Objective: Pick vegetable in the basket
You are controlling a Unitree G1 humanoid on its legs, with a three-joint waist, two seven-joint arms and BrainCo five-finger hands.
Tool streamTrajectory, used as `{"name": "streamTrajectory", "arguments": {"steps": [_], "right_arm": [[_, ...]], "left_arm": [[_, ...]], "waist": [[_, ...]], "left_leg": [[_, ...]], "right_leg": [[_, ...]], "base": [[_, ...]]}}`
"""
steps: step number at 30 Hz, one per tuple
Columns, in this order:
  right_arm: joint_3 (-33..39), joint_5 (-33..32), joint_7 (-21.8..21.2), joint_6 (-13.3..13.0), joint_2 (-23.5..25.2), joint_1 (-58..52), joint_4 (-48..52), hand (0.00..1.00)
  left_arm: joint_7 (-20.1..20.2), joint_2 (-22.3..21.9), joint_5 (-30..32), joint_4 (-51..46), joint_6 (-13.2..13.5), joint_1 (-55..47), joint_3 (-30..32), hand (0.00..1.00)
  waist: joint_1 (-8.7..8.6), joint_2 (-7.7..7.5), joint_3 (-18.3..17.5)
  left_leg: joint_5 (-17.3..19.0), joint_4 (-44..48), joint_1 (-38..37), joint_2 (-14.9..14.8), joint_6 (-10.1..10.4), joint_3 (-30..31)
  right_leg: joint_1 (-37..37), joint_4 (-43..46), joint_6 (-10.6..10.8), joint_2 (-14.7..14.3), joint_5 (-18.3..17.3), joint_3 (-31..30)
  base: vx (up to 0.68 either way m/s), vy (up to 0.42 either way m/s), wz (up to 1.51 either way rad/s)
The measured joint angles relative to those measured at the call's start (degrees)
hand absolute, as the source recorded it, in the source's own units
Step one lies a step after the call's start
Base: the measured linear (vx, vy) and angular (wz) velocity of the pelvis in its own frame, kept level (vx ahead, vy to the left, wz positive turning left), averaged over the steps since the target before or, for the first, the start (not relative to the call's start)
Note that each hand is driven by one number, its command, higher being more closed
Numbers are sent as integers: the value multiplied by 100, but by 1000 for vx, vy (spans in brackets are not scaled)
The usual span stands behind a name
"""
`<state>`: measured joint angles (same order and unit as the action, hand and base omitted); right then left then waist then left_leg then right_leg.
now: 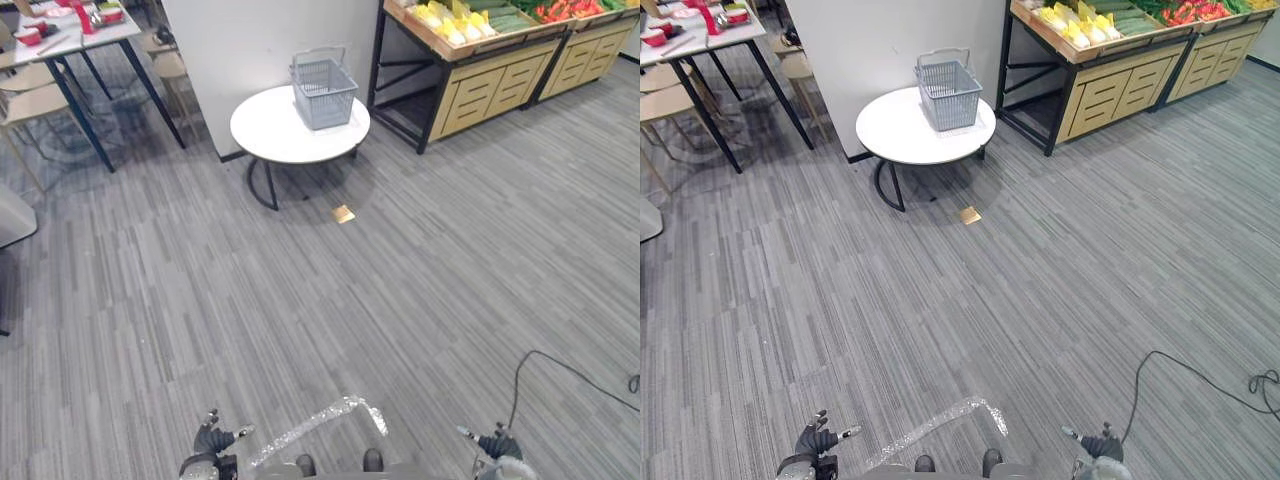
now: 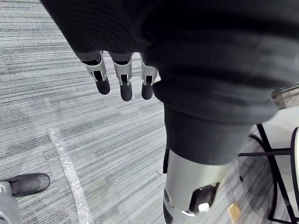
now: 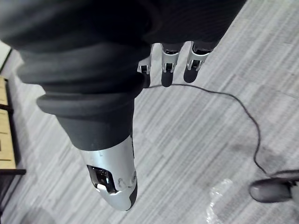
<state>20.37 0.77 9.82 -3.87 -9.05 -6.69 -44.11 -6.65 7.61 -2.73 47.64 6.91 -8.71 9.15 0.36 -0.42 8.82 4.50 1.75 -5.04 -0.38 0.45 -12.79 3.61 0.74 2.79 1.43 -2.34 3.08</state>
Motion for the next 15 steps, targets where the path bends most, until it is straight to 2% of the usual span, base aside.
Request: {"name": "streamTrajectory", "arguments": {"steps": [4, 13, 15], "right_arm": [[-124, 211, -11, -87, -153, 8, 533, 0], [-470, 224, -14, -137, -187, -82, 938, 0], [-470, 235, -5, -136, -194, -44, 962, 0]], "left_arm": [[13, 16, -1, -441, 107, -163, -7, 0], [22, 28, -287, -909, 119, -305, -71, 0], [10, 29, -358, -965, 117, -315, -68, 0]], "waist": [[-112, 58, 32], [-133, 78, 77], [-125, 81, 93]], "left_leg": [[1, -64, -118, 4, 2, -1], [44, -14, 86, 6, -42, -59], [183, 238, 297, -29, -59, -100]], "right_leg": [[99, -23, 14, 2, -10, 9], [-127, -33, 11, 11, -14, 1], [-235, -19, 36, 16, -30, 3]], "base": [[25, 3, 0], [-50, -3, -2], [-21, 13, -5]]}}
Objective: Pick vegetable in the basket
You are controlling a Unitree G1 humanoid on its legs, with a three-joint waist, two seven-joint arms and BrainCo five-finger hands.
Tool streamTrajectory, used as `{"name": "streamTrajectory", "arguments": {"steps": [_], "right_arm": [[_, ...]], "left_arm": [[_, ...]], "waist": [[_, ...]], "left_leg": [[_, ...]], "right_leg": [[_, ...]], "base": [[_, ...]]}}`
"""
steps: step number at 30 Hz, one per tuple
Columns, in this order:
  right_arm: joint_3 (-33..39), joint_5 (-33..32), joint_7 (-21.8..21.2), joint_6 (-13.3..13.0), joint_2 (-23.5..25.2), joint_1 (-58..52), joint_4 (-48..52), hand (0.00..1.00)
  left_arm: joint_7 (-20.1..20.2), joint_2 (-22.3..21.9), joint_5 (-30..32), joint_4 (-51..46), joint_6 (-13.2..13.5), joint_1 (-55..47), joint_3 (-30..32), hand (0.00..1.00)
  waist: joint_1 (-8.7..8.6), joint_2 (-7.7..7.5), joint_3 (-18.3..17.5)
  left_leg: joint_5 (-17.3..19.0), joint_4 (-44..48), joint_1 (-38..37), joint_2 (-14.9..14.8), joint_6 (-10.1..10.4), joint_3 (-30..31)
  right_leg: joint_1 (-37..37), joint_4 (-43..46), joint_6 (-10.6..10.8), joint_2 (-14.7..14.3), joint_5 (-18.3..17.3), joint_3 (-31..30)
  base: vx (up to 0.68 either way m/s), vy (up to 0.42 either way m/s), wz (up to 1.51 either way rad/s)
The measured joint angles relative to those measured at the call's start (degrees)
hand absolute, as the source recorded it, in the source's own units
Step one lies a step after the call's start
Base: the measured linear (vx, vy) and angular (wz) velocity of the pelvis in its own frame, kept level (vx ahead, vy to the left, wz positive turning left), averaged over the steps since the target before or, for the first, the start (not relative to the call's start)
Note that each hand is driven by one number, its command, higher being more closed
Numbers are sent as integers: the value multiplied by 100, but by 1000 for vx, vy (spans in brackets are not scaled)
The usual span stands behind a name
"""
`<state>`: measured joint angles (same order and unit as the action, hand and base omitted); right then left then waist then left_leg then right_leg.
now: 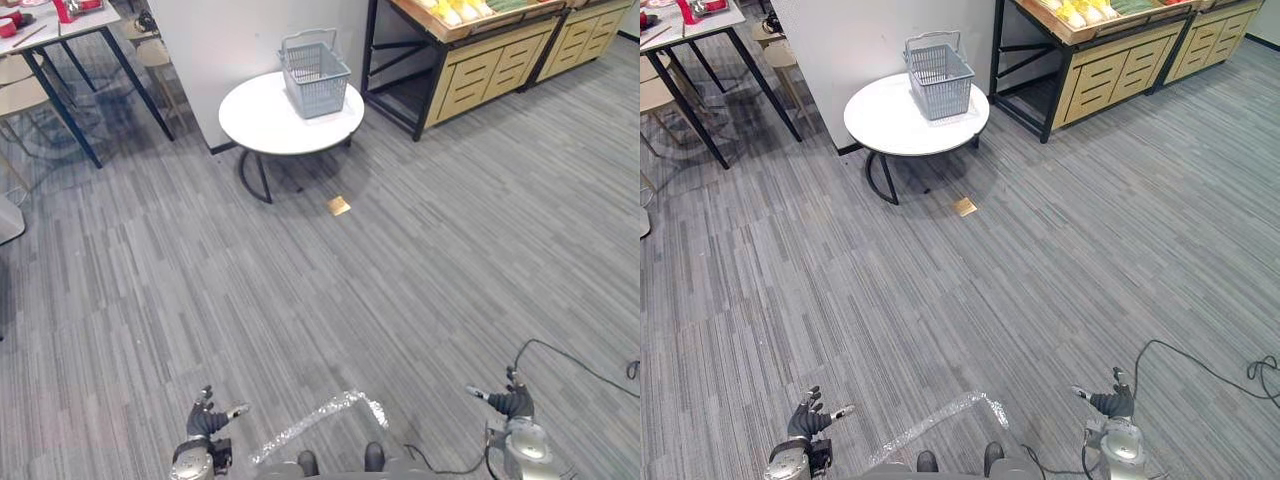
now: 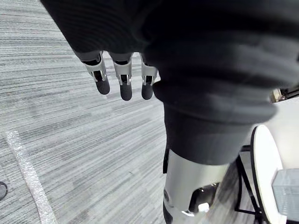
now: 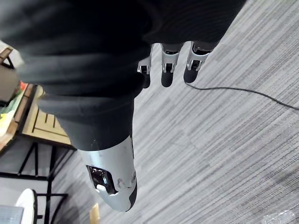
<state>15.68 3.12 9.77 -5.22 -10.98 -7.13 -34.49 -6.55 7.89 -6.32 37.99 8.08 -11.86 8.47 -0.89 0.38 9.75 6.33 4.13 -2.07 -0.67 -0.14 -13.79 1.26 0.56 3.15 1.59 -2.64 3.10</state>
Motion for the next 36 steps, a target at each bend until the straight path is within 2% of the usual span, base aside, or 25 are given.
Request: {"name": "streamTrajectory", "arguments": {"steps": [4, 7, 9, 10, 11, 12, 14, 16, 17, 19, 20, 21, 22, 23, 24, 25, 26, 27, 29, 30, 31, 32, 34, 35, 36], "right_arm": [[-2, 40, 15, 3, 0, 112, 1, 0], [-133, 38, 44, 26, 5, 245, -3, 0], [-208, 29, 74, 64, 55, 281, 3, 0], [-219, 25, 96, 68, 75, 283, 17, 0], [-225, 4, 147, 77, 167, 202, 113, 0], [-240, -29, 147, 81, 199, 129, 162, 0], [-262, -31, 160, 81, 199, 106, 257, 0], [-270, -31, 167, 80, 192, 149, 372, 0], [-323, -31, 172, 77, 104, 219, 387, 0], [-382, -30, 180, 77, 62, 258, 408, 0], [-456, -29, 178, 71, 59, 229, 471, 0], [-477, -28, 175, 73, 43, 144, 540, 0], [-484, -28, 159, 94, 8, 199, 598, 0], [-488, -28, 137, 108, 52, 209, 673, 0], [-498, -26, 126, 110, 84, 220, 714, 0], [-520, -26, 122, 114, 110, 214, 802, 0], [-613, -26, 132, 108, 121, 213, 894, 0], [-646, -29, 132, 104, 176, 164, 1064, 0], [-647, -37, 169, 29, 222, 72, 1399, 0], [-643, -40, 191, -15, 230, 16, 1614, 0], [-638, -45, 200, -32, 231, 13, 1673, 0], [-637, -58, 244, -71, 235, 58, 1688, 0], [-648, -83, 257, -71, 211, 144, 1576, 0], [-655, -85, 258, -64, 204, 224, 1410, 0], [-645, -83, 273, -57, 202, 188, 1265, 0]], "left_arm": [[-18, -1, -36, -231, -5, -58, 3, 0], [-142, -3, -92, -521, -5, -64, 12, 0], [-212, -6, -93, -573, -5, -47, -9, 0], [-231, -5, -94, -591, -5, -33, -35, 0], [-249, 57, -94, -671, -2, -25, -153, 0], [-250, 91, -94, -673, -7, -7, -190, 0], [-306, 96, -94, -670, -9, 35, -217, 0], [-359, 101, -95, -627, -13, 170, -288, 0], [-359, 83, -96, -602, -14, 307, -352, 0], [-369, 74, -94, -586, -12, 380, -390, 0], [-377, 90, -94, -567, -13, 378, -379, 0], [-370, 71, -91, -522, -15, 360, -384, 0], [-365, -73, -92, -413, -15, 451, -393, 0], [-354, -99, -91, -411, -15, 472, -398, 0], [-352, -131, -90, -412, -10, 475, -399, 0], [-347, -209, -89, -382, -9, 466, -380, 0], [-340, -283, -88, -378, -4, 400, -385, 0], [-333, -330, -89, -375, -6, 387, -394, 0], [-334, -420, -94, -418, -5, 393, -394, 0], [-335, -471, -93, -477, -3, 379, -392, 0], [-334, -483, -93, -480, -3, 374, -392, 0], [-333, -479, -91, -483, -6, 373, -393, 0], [-333, -479, -90, -470, -16, 338, -408, 0], [-338, -480, -91, -463, -19, 301, -404, 0], [-343, -481, -90, -463, -20, 174, -406, 0]], "waist": [[9, -1, 30], [22, 6, 81], [0, 38, 123], [-29, 54, 150], [-135, 22, 250], [-131, 30, 289], [-139, -23, 307], [-150, 23, 369], [-212, 118, 517], [-256, 198, 588], [-321, 94, 535], [-386, 96, 517], [-425, 389, 519], [-449, 387, 521], [-450, 383, 525], [-444, 403, 572], [-401, 432, 632], [-298, 442, 657], [-170, 355, 701], [-59, 302, 732], [-18, 290, 733], [47, 231, 765], [180, 180, 803], [193, 207, 788], [193, 204, 768]], "left_leg": [[258, 401, 267, -66, -9, -60], [738, 940, 542, -129, -82, -165], [924, 1039, 491, -137, -115, -158], [965, 1029, 407, -130, -131, -106], [1084, 1007, 106, -82, -210, 31], [1177, 989, -38, -56, -210, 59], [1350, 957, -264, -26, -200, 142], [1391, 738, -536, -61, -174, 214], [1379, 547, -824, -201, -146, 276], [1347, 373, -1154, -272, 70, 297], [1456, 378, -1365, -276, 300, 326], [1551, 410, -1523, -277, 460, 422], [1396, 705, -1510, -542, 816, 395], [1205, 1062, -1385, -532, 1099, 392], [940, 1550, -1219, -556, 1142, 412], [334, 2622, -870, -675, 1069, 409], [-115, 4299, -268, -991, 1042, 456], [-1, 5589, 333, -1279, 864, 425], [273, 6281, 1065, -1456, 499, 226], [426, 6120, 1567, -1503, 335, 16], [490, 5929, 1798, -1512, 289, -82], [539, 5241, 2196, -1406, 208, -180], [490, 3622, 2567, -1142, 274, -101], [283, 2285, 2550, -899, 483, 63], [-158, 1344, 2501, -757, 435, 220]], "right_leg": [[-145, 55, 96, -4, -76, -22], [-740, 1246, 308, 59, -622, -68], [-1105, 2250, 439, 150, -791, 129], [-1243, 2662, 445, 186, -795, 210], [-1620, 3804, 411, 354, -914, 432], [-1768, 4113, 306, 411, -1062, 494], [-2109, 4109, 190, 497, -1255, 677], [-2552, 3688, 197, 445, -1261, 859], [-2693, 3076, -9, 305, -1029, 1083], [-2884, 2013, -148, 67, -317, 1247], [-2974, 1592, -381, -50, 175, 1250], [-2987, 1669, -856, -47, 882, 1161], [-3164, 2441, -1014, -139, 489, 1286], [-3152, 2634, -976, -92, 210, 1295], [-3077, 2741, -975, -92, 10, 1270], [-2747, 2688, -997, -137, -209, 1240], [-2132, 2382, -1032, -268, -355, 1211], [-1499, 2042, -1038, -405, -360, 1204], [-680, 1528, -1044, -434, -364, 1176], [-222, 1161, -1036, -435, -372, 1080], [-26, 977, -1000, -433, -394, 1052], [290, 709, -906, -376, -548, 930], [586, 512, -760, -310, -775, 783], [765, 488, -638, -240, -938, 662], [948, 422, -490, -229, -1113, 570]], "base": [[32, 24, -10], [114, 52, -23], [118, 82, -7], [242, 121, 30], [253, 90, 36], [292, 80, 34], [387, 46, 18], [474, 9, 27], [527, -17, 38], [600, -37, 32], [720, -109, 39], [1023, -190, 33], [727, -150, 24], [716, -176, 3], [439, -131, 5], [737, -207, 0], [704, -183, -7], [797, -173, -4], [605, -97, -3], [568, -66, -10], [568, -53, -23], [649, 3, -32], [591, 77, -44], [542, 173, -53], [552, 205, -59]]}}
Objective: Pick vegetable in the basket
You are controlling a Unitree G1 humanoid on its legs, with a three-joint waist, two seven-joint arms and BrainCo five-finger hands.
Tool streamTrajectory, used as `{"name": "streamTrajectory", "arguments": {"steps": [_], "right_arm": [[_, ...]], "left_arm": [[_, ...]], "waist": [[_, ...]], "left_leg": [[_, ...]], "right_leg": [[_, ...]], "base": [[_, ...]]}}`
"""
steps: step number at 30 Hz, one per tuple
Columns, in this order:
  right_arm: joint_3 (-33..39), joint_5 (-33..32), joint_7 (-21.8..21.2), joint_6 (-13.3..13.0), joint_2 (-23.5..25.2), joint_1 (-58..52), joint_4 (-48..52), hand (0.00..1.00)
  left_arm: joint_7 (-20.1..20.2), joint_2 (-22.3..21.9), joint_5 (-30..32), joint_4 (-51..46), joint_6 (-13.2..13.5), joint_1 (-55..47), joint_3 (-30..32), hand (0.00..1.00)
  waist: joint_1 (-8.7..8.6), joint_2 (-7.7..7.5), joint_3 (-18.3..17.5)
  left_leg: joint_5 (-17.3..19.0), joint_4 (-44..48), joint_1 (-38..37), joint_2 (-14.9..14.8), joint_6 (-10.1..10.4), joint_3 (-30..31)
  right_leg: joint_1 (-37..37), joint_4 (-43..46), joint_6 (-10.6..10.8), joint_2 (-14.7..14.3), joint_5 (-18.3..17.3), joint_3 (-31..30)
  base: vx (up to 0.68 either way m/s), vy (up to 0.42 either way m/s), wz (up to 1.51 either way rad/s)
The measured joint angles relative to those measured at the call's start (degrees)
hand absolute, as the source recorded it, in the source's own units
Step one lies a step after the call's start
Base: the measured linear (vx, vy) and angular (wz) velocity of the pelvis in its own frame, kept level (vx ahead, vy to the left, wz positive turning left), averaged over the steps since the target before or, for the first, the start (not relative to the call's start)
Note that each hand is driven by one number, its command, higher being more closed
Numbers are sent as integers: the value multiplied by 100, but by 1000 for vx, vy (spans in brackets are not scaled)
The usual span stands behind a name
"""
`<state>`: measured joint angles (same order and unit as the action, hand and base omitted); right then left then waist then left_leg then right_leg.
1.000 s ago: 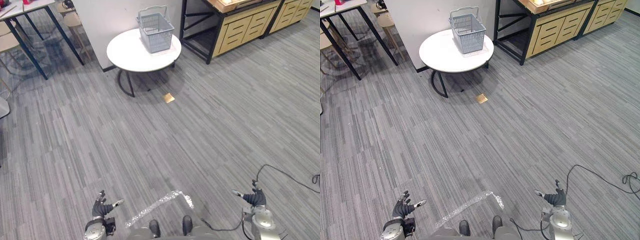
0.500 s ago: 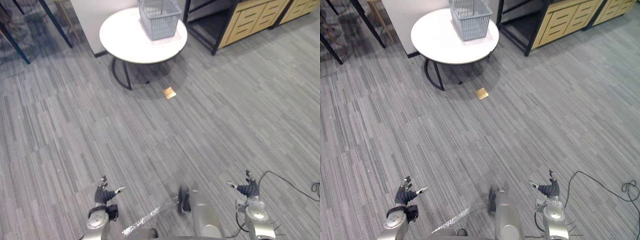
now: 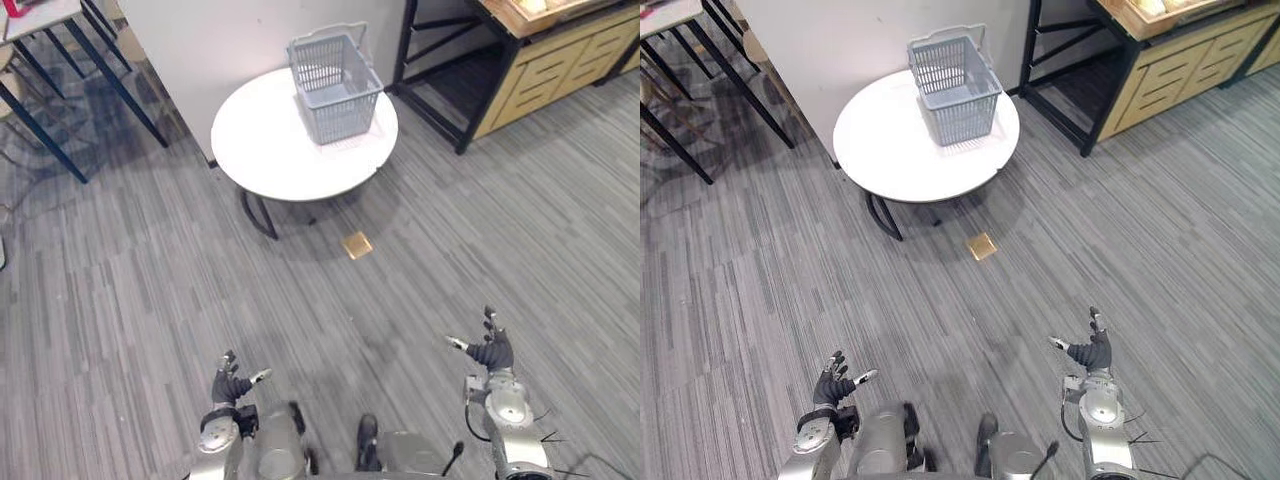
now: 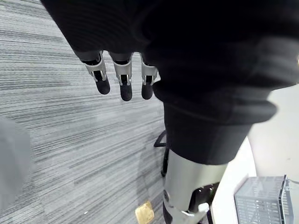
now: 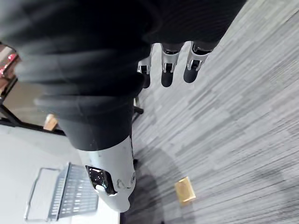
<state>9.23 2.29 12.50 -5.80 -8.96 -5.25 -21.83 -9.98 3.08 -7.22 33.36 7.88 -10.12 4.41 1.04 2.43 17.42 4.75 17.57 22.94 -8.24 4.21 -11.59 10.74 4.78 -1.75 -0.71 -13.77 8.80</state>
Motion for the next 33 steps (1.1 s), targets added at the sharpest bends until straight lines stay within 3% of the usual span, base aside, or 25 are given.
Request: {"name": "streamTrajectory", "arguments": {"steps": [1, 2, 3, 4, 5, 6, 7, 9, 10, 13, 15, 16, 17, 18, 19, 22, 23, 25, 26, 27, 28, 30, 31, 32, 33], "right_arm": [[0, 0, 7, 9, 7, -26, -25, 0], [-8, 3, 2, 13, 78, -79, -34, 0], [4, 13, 11, 10, 127, -143, -20, 0], [29, 25, 15, 14, 129, -173, -25, 0], [19, 74, 20, 24, 163, -177, -27, 0], [-5, 92, 32, 24, 211, -176, -7, 0], [-56, 199, 36, 38, 228, -167, 32, 0], [-329, 358, 39, 69, 230, -3, 139, 0], [-471, 512, 40, 57, 226, 48, 363, 0], [-519, 753, 43, -43, 194, 250, 867, 0], [-519, 861, 105, -45, 54, 282, 1008, 0], [-523, 926, 126, -37, -41, 271, 1010, 0], [-569, 1007, 140, -14, -188, 172, 1166, 0], [-596, 1047, 143, 7, -344, 266, 1168, 0], [-617, 1204, 155, 36, -402, 382, 1354, 0], [-658, 1487, 188, -7, -490, 351, 1854, 0], [-759, 1679, 236, -7, -603, 380, 1891, 0], [-906, 1861, 254, -14, -708, 506, 1943, 0], [-1002, 1911, 256, -30, -788, 568, 2018, 0], [-1135, 2041, 262, -49, -902, 685, 2094, 0], [-1198, 2096, 262, -54, -955, 759, 2096, 0], [-1394, 2238, 256, -53, -1145, 978, 2059, 0], [-1520, 2334, 254, -52, -1352, 1103, 2019, 0], [-1583, 2354, 254, -50, -1458, 1172, 2006, 0], [-1614, 2392, 254, -48, -1485, 1243, 1947, 0]], "left_arm": [[-1, 16, 1, 36, -1, -30, 3, 0], [-1, 67, 10, 106, -24, -101, 13, 0], [-7, 68, 11, 107, -26, -93, 4, 0], [0, 48, 11, 103, -25, -65, -42, 0], [-2, 66, 13, 110, -23, -57, -137, 0], [0, 122, 13, 128, -24, -45, -215, 0], [-7, 178, 13, 155, -25, -4, -270, 0], [-28, 292, 16, 190, -22, 9, -289, 0], [-43, 346, 17, 222, -18, 8, -308, 0], [-54, 441, 22, 328, 0, 72, -344, 0], [-68, 505, 64, 612, -17, 204, -401, 0], [-70, 525, 87, 702, -16, 221, -398, 0], [-68, 570, 159, 752, -16, 164, -402, 0], [-83, 402, 184, 908, -26, 272, -392, 0], [-43, 359, 248, 923, 3, 273, -422, 0], [-5, 289, 355, 1033, 13, 276, -426, 0], [-1, 241, 372, 1144, 14, 245, -435, 0], [4, 235, 466, 1258, 8, 174, -433, 0], [5, 230, 469, 1282, 5, 129, -434, 0], [6, 230, 446, 1264, 7, 52, -412, 0], [1, 252, 467, 1256, 12, 50, -409, 0], [3, 302, 517, 1273, 2, 12, -406, 0], [4, 269, 526, 1290, 1, -30, -417, 0], [5, 243, 531, 1299, 1, -51, -428, 0], [9, 246, 546, 1359, 0, -37, -429, 0]], "waist": [[21, 22, -42], [26, -164, -159], [-37, -324, -253], [-38, -340, -262], [-31, -391, -265], [-58, -434, -264], [-96, -452, -260], [-180, -436, -251], [-199, -362, -270], [-322, -239, -244], [-387, -219, -228], [-402, -243, -243], [-427, -366, -301], [-369, -80, -293], [-386, -6, -346], [-418, 53, -354], [-356, 54, -337], [-274, 50, -323], [-245, 44, -323], [-150, 40, -319], [-133, 48, -321], [-38, 117, -340], [-12, 213, -369], [-28, 310, -375], [-20, 324, -363]], "left_leg": [[-360, 49, -26, 60, -98, 75], [-519, 318, 38, 257, -432, 54], [-152, 561, 87, 415, -615, -20], [16, 688, 46, 448, -687, -68], [275, 756, -196, 539, -706, -166], [451, 717, -483, 604, -767, -249], [628, 682, -804, 662, -825, -264], [844, 424, -1655, 692, -896, -259], [849, 82, -2148, 651, -892, -254], [849, -352, -2785, 483, -890, -187], [893, -420, -3069, 399, -806, -62], [981, -457, -3259, 375, -586, 2], [1334, -427, -3554, 434, -19, 184], [1438, -384, -3601, 200, 51, 252], [1279, -263, -3440, 107, 204, 383], [750, 710, -3025, -62, 385, 702], [312, 1949, -2549, -242, 530, 697], [557, 2977, -2022, -455, 149, 393], [641, 3057, -1840, -480, 15, 236], [734, 2860, -1585, -476, -136, 84], [764, 2641, -1468, -462, -184, 24], [750, 1316, -1311, -270, -179, 59], [228, 225, -1335, -146, 9, 98], [-251, -62, -1328, -149, 19, 128], [-140, -121, -1366, -156, -65, 123]], "right_leg": [[84, 20, 69, 54, -126, -92], [74, 199, 233, 299, -356, -220], [-105, 693, 394, 539, -500, -276], [-273, 1174, 408, 646, -506, -308], [-708, 2404, 685, 826, -345, -440], [-1078, 3433, 1042, 1003, 49, -476], [-1407, 4441, 1159, 1134, 294, -529], [-1997, 5744, 675, 1244, 60, -456], [-2334, 5768, 425, 1224, -90, -248], [-3098, 4668, 400, 967, -208, 159], [-3338, 3067, 486, 706, 24, 156], [-3240, 1981, 485, 543, 506, 81], [-3058, 891, 21, 513, 2274, -197], [-3102, 1159, 27, 318, 2131, -81], [-3203, 1358, -23, 276, 1785, -89], [-2963, 1591, -91, 371, 1246, 252], [-2408, 1242, -129, 378, 1152, 397], [-1745, 751, -137, 353, 1104, 565], [-1543, 613, -143, 361, 1073, 602], [-1383, 485, -154, 361, 1062, 620], [-1334, 438, -134, 361, 1074, 622], [-1198, 332, -96, 379, 1092, 615], [-1182, 316, 23, 329, 1049, 565], [-1168, 319, 83, 259, 1020, 560], [-1147, 318, 129, 239, 992, 531]], "base": [[583, 261, -57], [643, 244, -35], [670, 228, -23], [678, 214, -16], [653, 237, -21], [636, 237, -13], [623, 178, 2], [652, 102, -9], [550, 53, -16], [602, -37, 12], [501, -146, 39], [583, -196, 66], [592, -211, 45], [535, -177, 39], [487, -184, 16], [453, -214, 60], [442, -238, 71], [334, -143, 52], [266, -80, 28], [242, -44, 4], [231, 1, -5], [239, 54, -10], [208, 104, -16], [212, 137, -13], [164, 141, 4]]}}
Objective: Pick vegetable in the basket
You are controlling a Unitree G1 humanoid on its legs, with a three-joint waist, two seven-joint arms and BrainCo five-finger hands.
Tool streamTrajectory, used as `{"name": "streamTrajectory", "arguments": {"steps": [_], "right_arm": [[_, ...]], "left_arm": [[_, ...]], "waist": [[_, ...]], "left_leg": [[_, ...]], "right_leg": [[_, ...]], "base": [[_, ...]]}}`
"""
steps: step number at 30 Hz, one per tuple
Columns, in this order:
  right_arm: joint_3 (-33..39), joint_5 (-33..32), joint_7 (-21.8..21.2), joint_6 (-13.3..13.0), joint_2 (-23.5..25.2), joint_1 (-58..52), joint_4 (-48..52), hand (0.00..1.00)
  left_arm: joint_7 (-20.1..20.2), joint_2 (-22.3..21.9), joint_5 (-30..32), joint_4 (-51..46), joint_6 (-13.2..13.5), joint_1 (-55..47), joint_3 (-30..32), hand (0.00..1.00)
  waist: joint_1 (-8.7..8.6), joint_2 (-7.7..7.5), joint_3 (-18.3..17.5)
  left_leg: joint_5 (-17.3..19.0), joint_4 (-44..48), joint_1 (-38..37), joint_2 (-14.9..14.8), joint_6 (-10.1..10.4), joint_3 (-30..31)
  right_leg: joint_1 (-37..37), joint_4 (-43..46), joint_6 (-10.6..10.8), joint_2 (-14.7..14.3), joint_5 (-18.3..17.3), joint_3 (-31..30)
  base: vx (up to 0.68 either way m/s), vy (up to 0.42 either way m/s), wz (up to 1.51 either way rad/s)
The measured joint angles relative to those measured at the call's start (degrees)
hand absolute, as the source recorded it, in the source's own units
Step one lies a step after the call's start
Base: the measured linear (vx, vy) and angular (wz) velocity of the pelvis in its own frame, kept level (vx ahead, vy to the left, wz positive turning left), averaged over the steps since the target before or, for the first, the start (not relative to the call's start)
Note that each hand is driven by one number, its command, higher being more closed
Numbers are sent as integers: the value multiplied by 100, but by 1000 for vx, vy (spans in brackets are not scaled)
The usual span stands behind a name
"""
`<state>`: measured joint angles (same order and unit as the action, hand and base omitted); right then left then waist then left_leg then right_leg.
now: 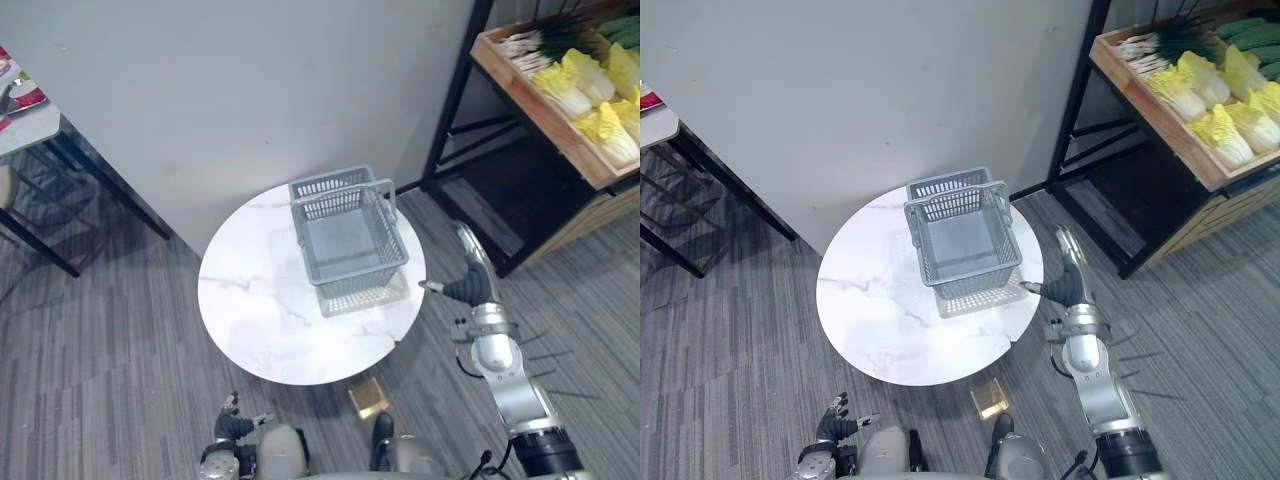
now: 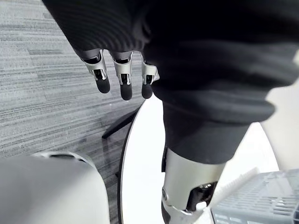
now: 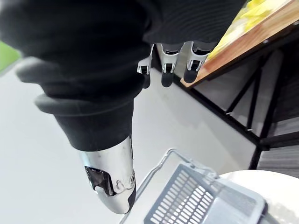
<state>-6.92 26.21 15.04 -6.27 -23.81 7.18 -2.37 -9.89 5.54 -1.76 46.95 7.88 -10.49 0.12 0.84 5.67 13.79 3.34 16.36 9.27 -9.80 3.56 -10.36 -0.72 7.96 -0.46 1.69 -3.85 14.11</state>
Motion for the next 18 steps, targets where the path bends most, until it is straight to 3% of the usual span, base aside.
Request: {"name": "streamTrajectory", "arguments": {"steps": [2, 6, 8, 13, 15, 18], "right_arm": [[-190, 184, 4, 21, -57, 352, -305, 0], [-858, 503, 42, 23, -199, 1380, -999, 0], [-1036, 671, 123, 42, -268, 1926, -1428, 0], [-1358, 873, 241, 238, -782, 3320, -2326, 0], [-1385, 873, 308, 310, -1061, 3835, -2663, 0], [-1624, 871, 364, 446, -1352, 4653, -3326, 0]], "left_arm": [[0, 86, 27, 85, 2, 38, -4, 0], [-6, 121, 30, 84, 5, 35, -71, 0], [-11, 164, 27, 82, 9, 44, -71, 0], [-33, 172, 12, 35, 30, 62, -70, 0], [-51, 174, -16, 37, 32, 127, -69, 0], [-142, 191, -109, 28, 107, 221, -66, 0]], "waist": [[5, -144, 1], [40, -132, 7], [140, -144, 22], [210, -137, 213], [308, -88, 354], [321, 5, 487]], "left_leg": [[-69, -333, -138, 226, -74, -28], [-273, -847, -175, 493, -197, -96], [-424, -1118, -125, 585, -227, -92], [-753, -1646, 65, 701, -321, -47], [-837, -1754, 126, 756, -353, 12], [-998, -1920, 255, 800, -372, 195]], "right_leg": [[1, -45, 149, 204, -19, -19], [-136, -224, 316, 365, 90, -75], [-309, -232, 345, 422, 121, -78], [-641, -382, 345, 443, 299, -39], [-702, -429, 351, 452, 347, -8], [-820, -429, 342, 462, 354, 124]], "base": [[161, 150, 10], [51, 86, 1], [4, 62, 4], [-26, 45, 6], [-33, 42, 11], [-13, 32, 27]]}}
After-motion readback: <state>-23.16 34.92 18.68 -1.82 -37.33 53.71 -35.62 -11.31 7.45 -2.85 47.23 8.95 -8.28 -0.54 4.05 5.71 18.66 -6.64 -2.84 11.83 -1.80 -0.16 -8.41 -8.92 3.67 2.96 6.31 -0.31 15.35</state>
